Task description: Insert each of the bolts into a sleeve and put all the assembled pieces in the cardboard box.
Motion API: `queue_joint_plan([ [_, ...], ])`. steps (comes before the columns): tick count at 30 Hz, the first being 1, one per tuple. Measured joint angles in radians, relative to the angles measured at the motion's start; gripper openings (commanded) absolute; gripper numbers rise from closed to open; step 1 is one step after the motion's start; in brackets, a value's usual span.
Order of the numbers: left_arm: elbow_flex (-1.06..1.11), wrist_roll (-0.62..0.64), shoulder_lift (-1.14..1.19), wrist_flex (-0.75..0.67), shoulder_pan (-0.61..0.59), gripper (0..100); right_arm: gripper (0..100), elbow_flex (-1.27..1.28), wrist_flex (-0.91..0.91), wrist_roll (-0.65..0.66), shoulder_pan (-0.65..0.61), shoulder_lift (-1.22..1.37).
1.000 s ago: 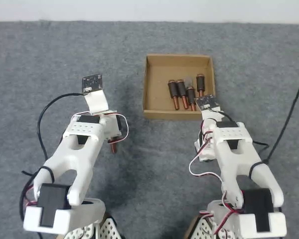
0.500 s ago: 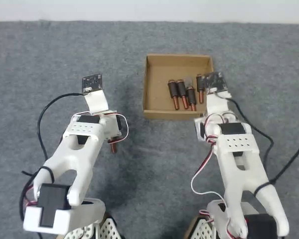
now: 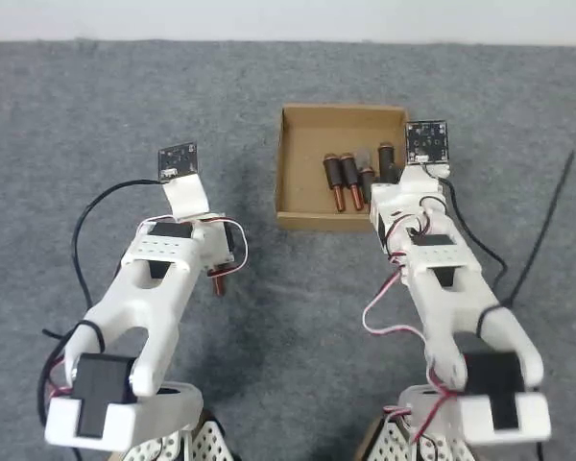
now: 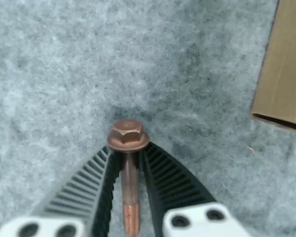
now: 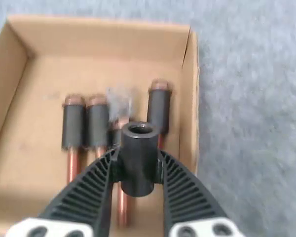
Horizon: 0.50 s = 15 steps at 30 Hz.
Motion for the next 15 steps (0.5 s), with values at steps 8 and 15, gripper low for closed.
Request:
queue_joint_plan([
  [8, 0.0, 0.0, 0.0, -0.002, 0.0, 1, 0.6, -0.009, -0.539, -0.005, -0.002, 0.167],
  [15, 0.0, 0.0, 0.0, -0.003, 0.0, 1, 0.6, 0.049, -0.872, -0.006, -0.029, 0.189],
])
